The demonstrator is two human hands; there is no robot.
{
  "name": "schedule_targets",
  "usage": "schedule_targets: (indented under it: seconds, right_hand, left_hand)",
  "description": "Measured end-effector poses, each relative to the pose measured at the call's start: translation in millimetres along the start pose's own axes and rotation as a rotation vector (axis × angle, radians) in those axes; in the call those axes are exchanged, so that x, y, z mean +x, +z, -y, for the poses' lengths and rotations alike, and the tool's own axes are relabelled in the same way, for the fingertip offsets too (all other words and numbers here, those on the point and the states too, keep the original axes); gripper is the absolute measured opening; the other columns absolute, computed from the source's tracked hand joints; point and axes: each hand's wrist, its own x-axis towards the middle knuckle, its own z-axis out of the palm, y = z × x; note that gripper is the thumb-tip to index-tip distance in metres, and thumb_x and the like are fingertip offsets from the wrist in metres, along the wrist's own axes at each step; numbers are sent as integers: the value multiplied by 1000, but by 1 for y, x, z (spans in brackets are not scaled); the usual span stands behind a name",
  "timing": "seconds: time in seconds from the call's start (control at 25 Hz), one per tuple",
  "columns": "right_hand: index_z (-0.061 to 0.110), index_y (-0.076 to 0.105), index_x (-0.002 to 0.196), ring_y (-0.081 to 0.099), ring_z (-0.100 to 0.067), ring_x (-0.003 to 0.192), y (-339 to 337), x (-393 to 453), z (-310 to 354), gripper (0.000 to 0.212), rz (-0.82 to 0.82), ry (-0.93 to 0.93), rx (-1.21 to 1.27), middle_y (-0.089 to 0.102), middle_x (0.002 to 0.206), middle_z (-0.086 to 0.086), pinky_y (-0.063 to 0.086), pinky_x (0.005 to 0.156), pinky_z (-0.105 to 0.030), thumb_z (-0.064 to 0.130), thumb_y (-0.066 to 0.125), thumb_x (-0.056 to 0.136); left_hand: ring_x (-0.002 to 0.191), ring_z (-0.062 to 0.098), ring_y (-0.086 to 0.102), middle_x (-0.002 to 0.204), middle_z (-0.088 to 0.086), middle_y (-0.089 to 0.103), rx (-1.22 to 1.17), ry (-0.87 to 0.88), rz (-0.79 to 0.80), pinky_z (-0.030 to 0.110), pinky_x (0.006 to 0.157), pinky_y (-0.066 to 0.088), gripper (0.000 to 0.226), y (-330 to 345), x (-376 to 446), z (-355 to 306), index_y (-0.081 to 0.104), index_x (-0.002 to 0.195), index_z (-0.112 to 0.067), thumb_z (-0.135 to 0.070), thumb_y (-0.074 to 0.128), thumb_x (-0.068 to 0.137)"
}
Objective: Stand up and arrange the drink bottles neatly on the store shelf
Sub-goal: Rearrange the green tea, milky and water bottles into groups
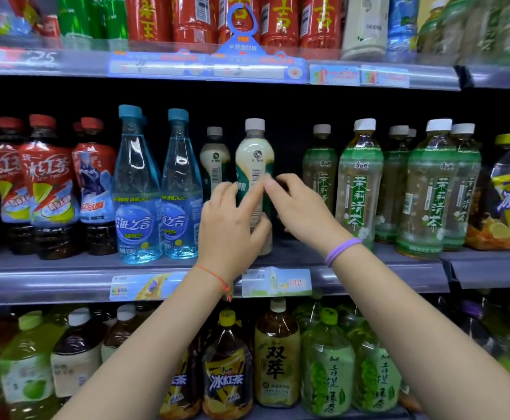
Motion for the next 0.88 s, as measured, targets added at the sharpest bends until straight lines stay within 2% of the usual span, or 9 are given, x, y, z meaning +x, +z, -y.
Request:
schedule_targets:
  seconds: [0.08,0.16,0.2,0.28,0.36,0.48,0.64,0.8,0.88]
  right_hand:
    - [18,41,138,57,-15,102,2,-1,-5,57,52,50,65,57,117,5,47,81,-34,56,47,96]
    - [17,40,136,55,-11,99,6,0,-11,58,36,56,88,57,118,5,44,77,-27,49,60,93]
    - [15,42,133,55,-10,99,9,2,-15,56,4,55,68,58,117,6,44,76,-26,45,64,91]
    - [13,46,123,60,-15,100,14,7,-22,48,-78,48,-14,61,112,4,50,77,-32,42,66,90]
    - [10,45,114,63,-22,96,17,13,-26,42,-131,61,-112,65,111,-4,52,74,-37,41,63,93]
    - [5,43,114,62,-31,98,14,19,-31,41,-113,72,-192,64,114,-14,50,72,-37,40,57,97]
    - [4,42,116,61,-34,103,16,24,-38,42,-95,54,-199,61,118,-17,53,80,-43,40,55,98]
    - [3,42,116,62,-35,102,19,26,-44,42,-105,11,-226,61,117,-17,53,80,-44,40,54,98]
    - [4,42,116,62,-34,101,20,27,-47,42,-113,-17,-258,61,115,-17,54,76,-42,41,53,98]
  left_hand:
    - [108,23,56,125,8,62,-332,-179,148,37,88,42,66,-4,4,-2,16,156,-32,-27,47,98]
    - [130,22,46,150,9,44,-501,-362,245,31,101,34,68,-1,8,2,7,157,-26,-22,43,100]
    - [141,24,33,156,11,33,-482,-407,252,34,109,28,68,1,12,4,9,158,-20,-18,43,98]
    - [146,31,18,157,17,22,-385,-447,243,41,116,19,69,4,22,3,14,154,-9,-10,45,92]
    - [143,41,17,154,26,17,-302,-543,253,46,115,20,69,12,35,1,17,150,-4,-9,47,88]
    - [144,42,18,159,25,6,-283,-767,248,48,114,22,86,28,54,-2,0,155,-9,-10,51,86]
    - [141,38,28,153,23,27,-212,-890,222,46,111,30,95,46,74,9,-7,156,-8,-14,56,85]
    - [136,37,39,146,21,39,-169,-891,281,42,105,38,76,54,89,19,25,145,-4,-24,68,86]
    - [131,38,46,143,21,45,-238,-859,357,41,102,41,74,59,92,20,28,142,-1,-25,71,86]
